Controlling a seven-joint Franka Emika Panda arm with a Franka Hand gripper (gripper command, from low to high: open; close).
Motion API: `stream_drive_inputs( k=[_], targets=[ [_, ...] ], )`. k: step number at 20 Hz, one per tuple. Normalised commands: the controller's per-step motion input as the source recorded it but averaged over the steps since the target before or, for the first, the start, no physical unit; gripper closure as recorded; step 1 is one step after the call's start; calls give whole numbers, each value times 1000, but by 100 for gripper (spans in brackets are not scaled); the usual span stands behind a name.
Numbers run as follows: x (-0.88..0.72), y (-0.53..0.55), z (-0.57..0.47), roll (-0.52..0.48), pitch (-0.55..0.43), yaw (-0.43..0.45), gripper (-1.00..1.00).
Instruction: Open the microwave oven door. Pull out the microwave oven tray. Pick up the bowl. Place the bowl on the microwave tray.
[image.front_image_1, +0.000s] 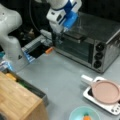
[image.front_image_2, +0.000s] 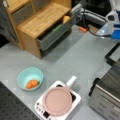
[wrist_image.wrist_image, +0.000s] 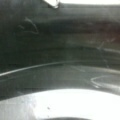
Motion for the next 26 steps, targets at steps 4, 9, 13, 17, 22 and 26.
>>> stream_drive_inputs(
  k=[4, 9, 13, 17, 22, 26],
  targets=[
    [-24, 8, -190, 172, -91, -70, -100],
    [-34, -38, -237, 195, -111, -35, -100],
    [-72, -79, -225, 220, -118, -25, -100],
    [-95, -134, -213, 260, -108, -16, -100],
    [-112, -317, -213, 366, -69, 63, -100],
    [-112, -379, -234, 379, -30, 68, -100]
  ],
)
